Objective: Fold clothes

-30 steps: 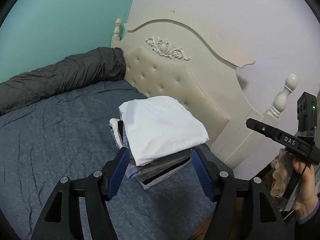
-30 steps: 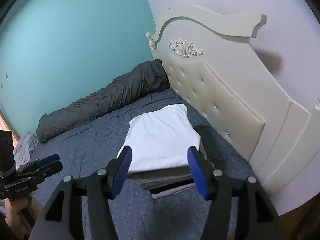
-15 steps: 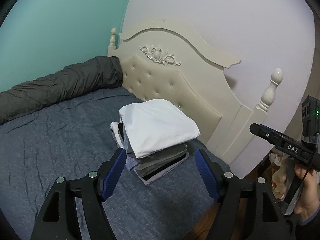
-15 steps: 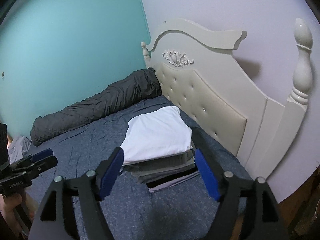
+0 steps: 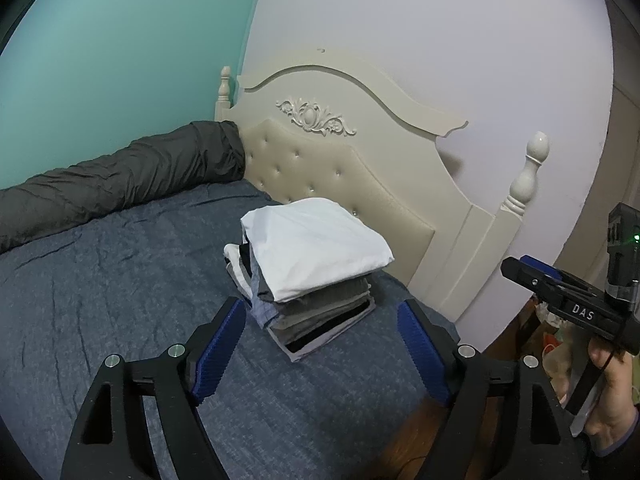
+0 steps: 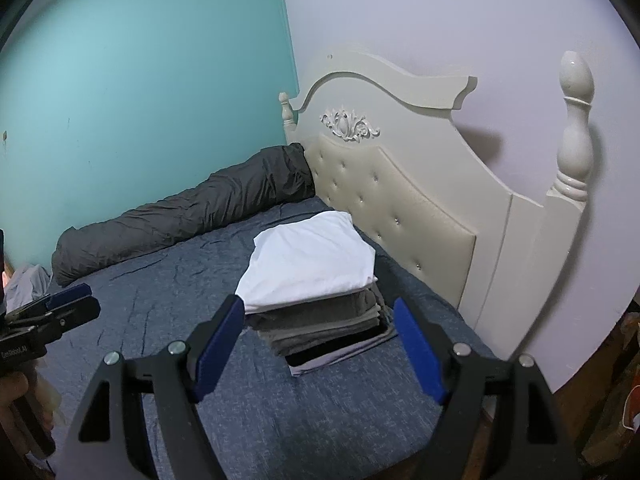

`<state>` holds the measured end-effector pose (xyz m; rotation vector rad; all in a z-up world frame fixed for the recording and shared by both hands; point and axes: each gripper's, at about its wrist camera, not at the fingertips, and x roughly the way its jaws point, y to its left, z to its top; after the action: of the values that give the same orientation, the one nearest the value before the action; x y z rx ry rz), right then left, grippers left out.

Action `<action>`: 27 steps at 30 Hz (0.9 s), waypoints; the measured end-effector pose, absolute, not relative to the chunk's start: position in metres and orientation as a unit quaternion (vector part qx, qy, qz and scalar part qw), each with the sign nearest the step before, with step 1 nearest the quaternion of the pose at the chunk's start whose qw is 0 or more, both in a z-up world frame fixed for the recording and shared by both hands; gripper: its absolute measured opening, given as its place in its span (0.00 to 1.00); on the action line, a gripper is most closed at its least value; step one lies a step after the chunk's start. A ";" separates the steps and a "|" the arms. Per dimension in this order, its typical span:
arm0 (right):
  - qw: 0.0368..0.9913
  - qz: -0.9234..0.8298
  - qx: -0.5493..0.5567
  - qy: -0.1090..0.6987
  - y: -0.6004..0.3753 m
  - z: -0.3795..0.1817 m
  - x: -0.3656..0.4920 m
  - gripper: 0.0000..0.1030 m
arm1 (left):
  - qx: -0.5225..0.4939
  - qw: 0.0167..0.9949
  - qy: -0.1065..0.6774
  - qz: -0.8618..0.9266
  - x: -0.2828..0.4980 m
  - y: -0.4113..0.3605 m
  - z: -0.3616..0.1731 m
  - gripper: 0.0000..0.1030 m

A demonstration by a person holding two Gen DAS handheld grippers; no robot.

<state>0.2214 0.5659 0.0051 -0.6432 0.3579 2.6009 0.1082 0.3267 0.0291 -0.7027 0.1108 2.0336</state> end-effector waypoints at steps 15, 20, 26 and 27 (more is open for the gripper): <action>0.225 0.941 -0.213 0.136 0.525 -0.008 0.252 0.88 | -0.271 0.478 0.036 0.835 0.130 0.293 0.026 0.89; 0.225 0.941 -0.214 0.136 0.519 -0.013 0.259 0.94 | -0.267 0.481 0.039 0.834 0.137 0.285 0.026 0.96; 0.224 0.941 -0.211 0.138 0.511 -0.020 0.272 0.95 | -0.263 0.467 0.041 0.843 0.139 0.276 0.024 1.00; 0.225 0.941 -0.212 0.137 0.510 -0.021 0.274 0.95 | -0.265 0.467 0.040 0.843 0.139 0.275 0.023 1.00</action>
<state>0.2740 0.5098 -0.0210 -0.5838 0.3794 2.5970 0.1389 0.2747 0.0231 -0.6492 0.0980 2.0690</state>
